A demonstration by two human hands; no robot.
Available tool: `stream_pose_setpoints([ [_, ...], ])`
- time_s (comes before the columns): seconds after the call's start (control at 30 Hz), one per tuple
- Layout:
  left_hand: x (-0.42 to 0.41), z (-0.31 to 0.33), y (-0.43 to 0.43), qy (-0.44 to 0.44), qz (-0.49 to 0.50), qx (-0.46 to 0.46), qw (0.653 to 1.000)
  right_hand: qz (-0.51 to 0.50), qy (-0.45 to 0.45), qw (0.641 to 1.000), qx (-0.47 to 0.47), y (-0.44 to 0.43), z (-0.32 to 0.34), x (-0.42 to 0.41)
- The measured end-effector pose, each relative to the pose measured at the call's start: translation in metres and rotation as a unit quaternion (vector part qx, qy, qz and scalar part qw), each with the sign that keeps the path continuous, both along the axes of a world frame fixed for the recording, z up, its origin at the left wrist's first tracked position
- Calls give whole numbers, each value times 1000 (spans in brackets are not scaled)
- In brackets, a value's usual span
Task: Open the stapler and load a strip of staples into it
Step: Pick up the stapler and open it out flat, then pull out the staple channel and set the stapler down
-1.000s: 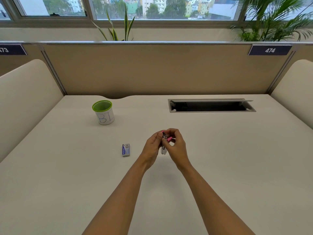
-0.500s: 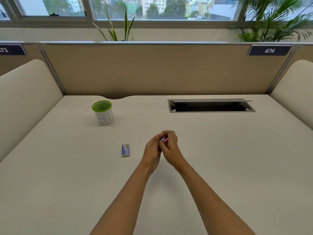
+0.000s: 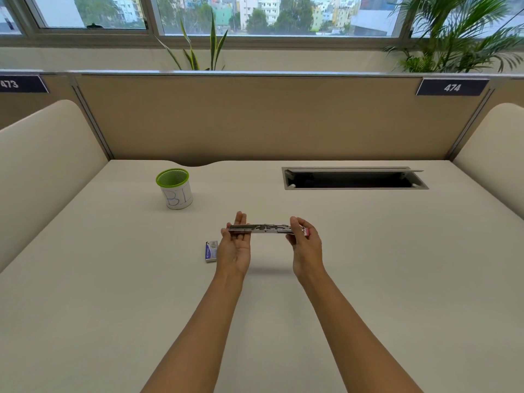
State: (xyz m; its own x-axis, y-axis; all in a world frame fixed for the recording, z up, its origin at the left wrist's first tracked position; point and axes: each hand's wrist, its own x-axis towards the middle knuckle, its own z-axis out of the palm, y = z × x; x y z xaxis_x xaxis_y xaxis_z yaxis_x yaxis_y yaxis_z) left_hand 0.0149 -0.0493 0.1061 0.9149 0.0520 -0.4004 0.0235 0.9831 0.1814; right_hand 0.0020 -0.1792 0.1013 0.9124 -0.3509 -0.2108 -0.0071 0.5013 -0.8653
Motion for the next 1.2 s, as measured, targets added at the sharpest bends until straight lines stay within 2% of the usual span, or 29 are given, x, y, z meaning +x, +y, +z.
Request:
stream_pose_setpoints([
  [0.07,-1,2,0,18,-2,-4,1000,-14,-3,999,43,-3,-2,-2],
  [0.13,-4,3,1,30,-20,22,999,-20,-12,999,40,-7,-2,-2],
  [0.2,-7,2,5,54,-53,111,991,-24,-12,999,22,-12,-1,-2],
  [0.23,-8,-1,8,72,-77,198,974,-26,-10,1000,10,-15,-1,-1],
  [0.27,-9,-4,10,88,-105,310,941,-27,-7,1000,-5,-18,-1,0],
  [0.33,-12,-8,13,83,-149,523,835,-23,-2,999,-49,-23,1,2],
  [0.37,-13,-9,13,55,-165,600,781,-18,-1,997,-76,-24,2,2],
  [0.43,-15,-6,10,-2,-218,690,690,-5,-3,993,-122,-25,5,3],
  [0.47,-15,-3,7,-30,-259,705,659,7,-6,990,-142,-25,6,3],
  [0.5,-16,1,4,-58,-308,697,645,22,-10,986,-163,-24,8,3],
  [0.53,-17,4,1,-81,-354,674,644,39,-13,981,-189,-23,8,3],
  [0.57,-18,6,-3,-95,-387,639,658,56,-16,975,-215,-21,9,2],
  [0.6,-18,7,-6,-98,-403,598,686,70,-17,968,-240,-19,10,1],
  [0.7,-18,5,-12,-72,-392,497,771,88,-24,951,-294,-13,12,-1],
  [0.83,-16,1,-15,-28,-376,391,840,18,-63,943,-327,-12,10,-6],
  [0.9,-16,1,-13,-20,-368,361,857,-10,-100,921,-376,-14,7,-10],
  [1.0,-17,0,-12,-12,-361,335,870,1,-139,873,-467,-15,-1,-13],
  [1.2,-17,0,-15,4,-354,333,874,17,-146,813,-564,-12,-6,-13],
])
